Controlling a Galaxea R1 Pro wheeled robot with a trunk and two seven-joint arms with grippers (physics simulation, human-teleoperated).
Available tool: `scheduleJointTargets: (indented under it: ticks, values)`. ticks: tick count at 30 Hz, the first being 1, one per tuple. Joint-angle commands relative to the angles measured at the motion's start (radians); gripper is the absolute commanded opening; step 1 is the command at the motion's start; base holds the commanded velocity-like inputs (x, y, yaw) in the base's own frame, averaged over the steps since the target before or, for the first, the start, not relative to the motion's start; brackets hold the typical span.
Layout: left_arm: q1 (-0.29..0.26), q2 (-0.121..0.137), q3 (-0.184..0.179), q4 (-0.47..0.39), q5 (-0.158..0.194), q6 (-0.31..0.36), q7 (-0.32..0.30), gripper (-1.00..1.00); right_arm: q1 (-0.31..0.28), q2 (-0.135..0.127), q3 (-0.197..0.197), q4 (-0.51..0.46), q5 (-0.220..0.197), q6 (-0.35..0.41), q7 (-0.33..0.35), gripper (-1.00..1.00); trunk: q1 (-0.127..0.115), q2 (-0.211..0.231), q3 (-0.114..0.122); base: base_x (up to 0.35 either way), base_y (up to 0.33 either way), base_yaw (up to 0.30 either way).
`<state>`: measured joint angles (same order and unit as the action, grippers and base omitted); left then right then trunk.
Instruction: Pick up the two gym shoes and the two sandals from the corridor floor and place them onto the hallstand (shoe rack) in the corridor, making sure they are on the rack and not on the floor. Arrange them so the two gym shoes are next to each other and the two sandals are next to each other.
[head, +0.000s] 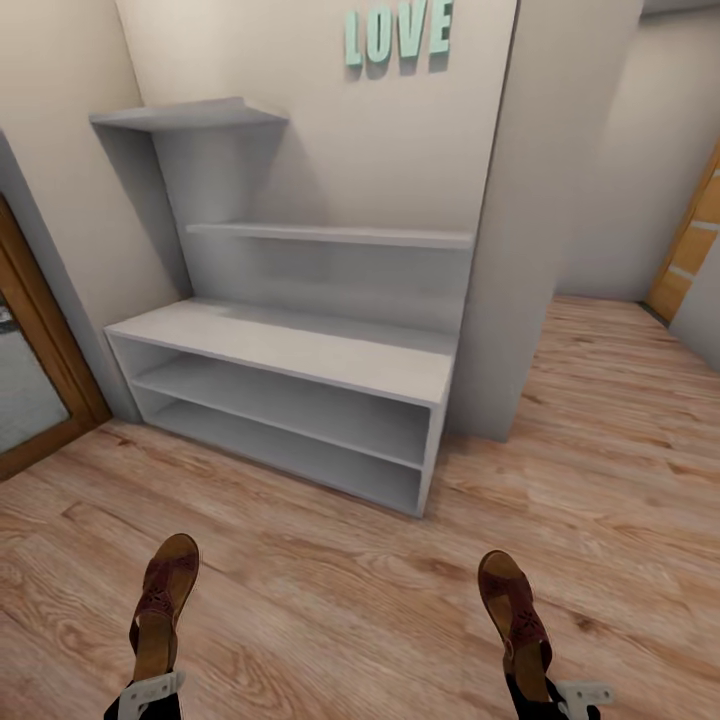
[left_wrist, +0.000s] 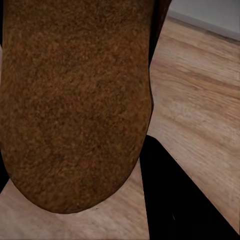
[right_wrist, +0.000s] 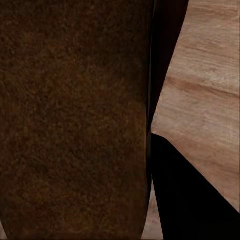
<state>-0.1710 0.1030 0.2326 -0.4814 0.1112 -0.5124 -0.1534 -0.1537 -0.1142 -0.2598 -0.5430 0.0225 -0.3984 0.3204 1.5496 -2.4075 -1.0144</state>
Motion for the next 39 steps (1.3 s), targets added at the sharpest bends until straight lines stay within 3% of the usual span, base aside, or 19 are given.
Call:
scheduleJointTargets:
  ticks: [1,39]
  values:
    - [-0.001,0.0,0.002,0.001,0.008,-0.001,-0.008,-1.0,0.0,0.001,-0.007,0.0,-0.001,-0.001,0.01,-1.0,0.0,0.0,-0.001,0.087,0.314,0.0]
    - [-0.001,0.0,0.004,0.0,0.008,-0.003,-0.008,-1.0,-0.001,0.001,-0.006,0.0,-0.002,0.0,0.009,-1.0,0.0,0.0,-0.001,0.058,0.322,0.0]
